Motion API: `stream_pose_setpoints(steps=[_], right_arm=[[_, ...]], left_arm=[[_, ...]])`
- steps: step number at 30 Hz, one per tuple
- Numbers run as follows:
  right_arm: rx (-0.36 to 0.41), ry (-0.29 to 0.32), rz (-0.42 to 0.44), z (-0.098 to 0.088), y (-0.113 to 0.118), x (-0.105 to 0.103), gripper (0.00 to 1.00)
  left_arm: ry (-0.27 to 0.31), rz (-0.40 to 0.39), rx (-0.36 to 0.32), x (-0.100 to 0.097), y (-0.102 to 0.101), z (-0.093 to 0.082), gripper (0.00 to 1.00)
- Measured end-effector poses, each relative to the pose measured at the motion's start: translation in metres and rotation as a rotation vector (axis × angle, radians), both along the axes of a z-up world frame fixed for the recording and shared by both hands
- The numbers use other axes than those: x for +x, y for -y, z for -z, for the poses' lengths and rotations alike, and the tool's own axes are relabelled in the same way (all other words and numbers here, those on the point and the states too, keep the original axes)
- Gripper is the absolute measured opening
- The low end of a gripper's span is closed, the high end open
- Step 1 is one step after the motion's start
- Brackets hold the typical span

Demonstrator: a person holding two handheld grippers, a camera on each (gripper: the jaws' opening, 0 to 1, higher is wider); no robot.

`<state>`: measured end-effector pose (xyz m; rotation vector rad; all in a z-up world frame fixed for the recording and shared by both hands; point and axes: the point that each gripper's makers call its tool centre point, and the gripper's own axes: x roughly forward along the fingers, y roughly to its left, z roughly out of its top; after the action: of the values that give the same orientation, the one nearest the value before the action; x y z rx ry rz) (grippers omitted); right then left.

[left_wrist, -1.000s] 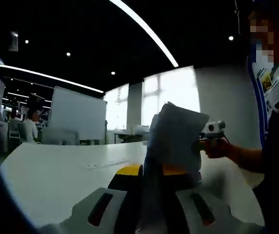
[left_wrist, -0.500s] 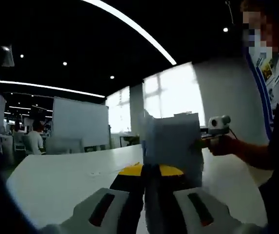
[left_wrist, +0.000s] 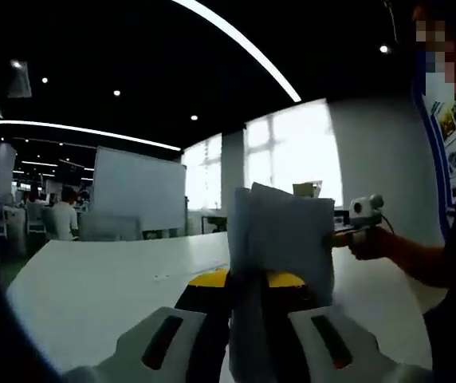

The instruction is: Organize the stack of printing papers by aligning and flattening the scattered papers on the table

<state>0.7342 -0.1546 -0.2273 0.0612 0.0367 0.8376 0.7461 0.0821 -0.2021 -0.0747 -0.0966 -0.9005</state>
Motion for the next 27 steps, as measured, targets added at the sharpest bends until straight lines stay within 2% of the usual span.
stream_pose_setpoints(steps=[2, 6, 15, 21, 27], right_arm=[[0.023, -0.001, 0.026, -0.004, 0.002, 0.002, 0.19], [0.013, 0.003, 0.049, -0.004, -0.001, 0.004, 0.20], [0.026, -0.012, 0.088, -0.005, -0.006, 0.011, 0.26], [0.015, 0.004, 0.122, -0.008, -0.001, 0.013, 0.28], [0.004, 0.016, 0.135, -0.008, -0.003, 0.015, 0.34]], left_arm=[[-0.008, 0.006, -0.006, -0.001, 0.002, 0.002, 0.18], [-0.008, 0.012, 0.008, -0.003, 0.006, 0.006, 0.18], [-0.013, 0.031, -0.003, -0.006, 0.010, 0.005, 0.18], [-0.018, 0.059, -0.037, -0.010, 0.009, 0.000, 0.18], [-0.025, 0.108, -0.063, -0.016, 0.016, 0.000, 0.18]])
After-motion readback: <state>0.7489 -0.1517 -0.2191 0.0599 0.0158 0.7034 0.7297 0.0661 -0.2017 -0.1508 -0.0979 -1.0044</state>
